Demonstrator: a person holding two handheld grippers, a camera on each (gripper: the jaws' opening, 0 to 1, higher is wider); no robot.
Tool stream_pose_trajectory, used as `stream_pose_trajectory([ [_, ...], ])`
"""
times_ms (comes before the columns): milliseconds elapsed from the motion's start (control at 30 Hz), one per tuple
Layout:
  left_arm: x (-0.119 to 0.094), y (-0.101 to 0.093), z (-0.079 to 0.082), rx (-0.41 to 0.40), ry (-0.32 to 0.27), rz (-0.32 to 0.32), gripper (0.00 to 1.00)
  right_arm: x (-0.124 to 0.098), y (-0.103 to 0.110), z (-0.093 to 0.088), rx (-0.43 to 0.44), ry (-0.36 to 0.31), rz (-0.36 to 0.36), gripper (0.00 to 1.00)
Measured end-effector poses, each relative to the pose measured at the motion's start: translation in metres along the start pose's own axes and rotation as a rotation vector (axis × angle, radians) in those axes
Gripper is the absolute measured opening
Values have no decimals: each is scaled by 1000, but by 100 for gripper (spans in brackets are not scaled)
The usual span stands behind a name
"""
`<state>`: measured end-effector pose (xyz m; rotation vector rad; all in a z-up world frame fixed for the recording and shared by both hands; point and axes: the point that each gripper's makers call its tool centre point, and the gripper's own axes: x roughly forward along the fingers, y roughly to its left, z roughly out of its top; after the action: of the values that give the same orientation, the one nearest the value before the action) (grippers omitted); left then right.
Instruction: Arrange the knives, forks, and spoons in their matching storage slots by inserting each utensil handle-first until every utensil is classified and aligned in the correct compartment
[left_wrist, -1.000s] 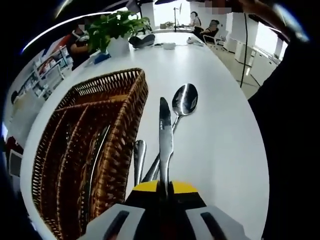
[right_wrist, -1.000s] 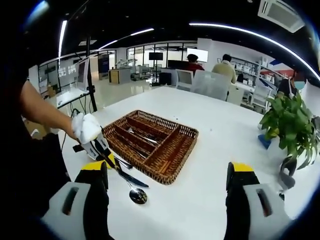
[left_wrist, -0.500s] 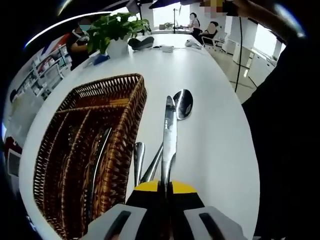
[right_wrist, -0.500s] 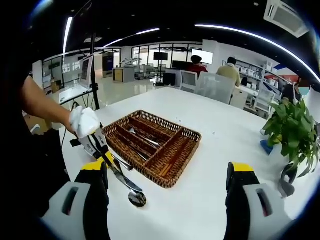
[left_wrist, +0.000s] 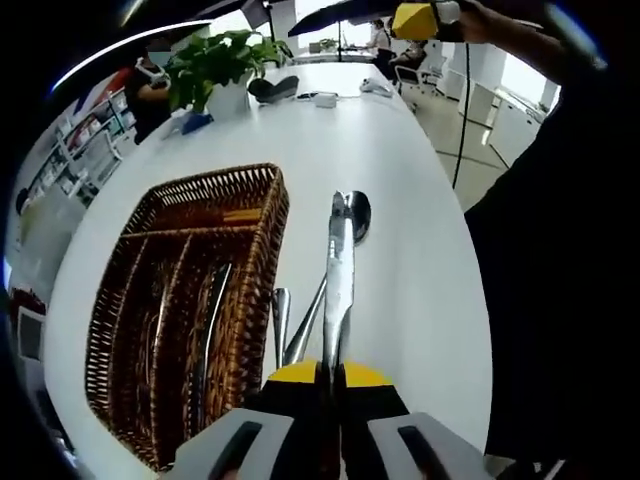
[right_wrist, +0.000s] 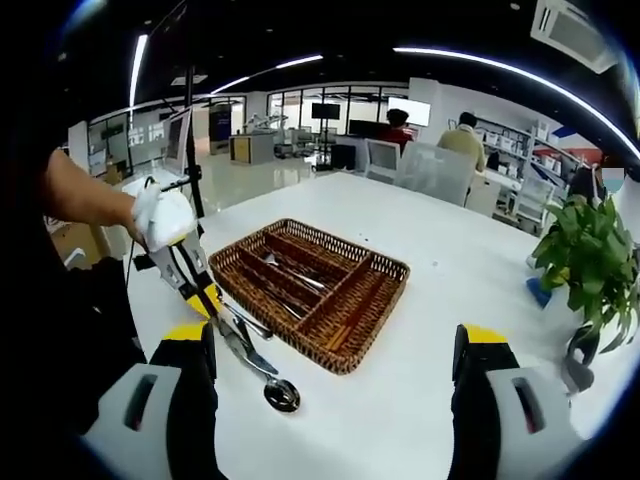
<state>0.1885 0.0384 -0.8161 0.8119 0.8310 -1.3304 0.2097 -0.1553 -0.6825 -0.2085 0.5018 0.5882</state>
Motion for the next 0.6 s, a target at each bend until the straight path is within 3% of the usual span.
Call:
stream_pose_trajectory([
  [233,-23,8,1,11,61,9,3,-3,6,-3,-2,4,13,100],
  [600,-63,14,15,68,110,-8,3,-8,5,2,-4,-11,10,100],
])
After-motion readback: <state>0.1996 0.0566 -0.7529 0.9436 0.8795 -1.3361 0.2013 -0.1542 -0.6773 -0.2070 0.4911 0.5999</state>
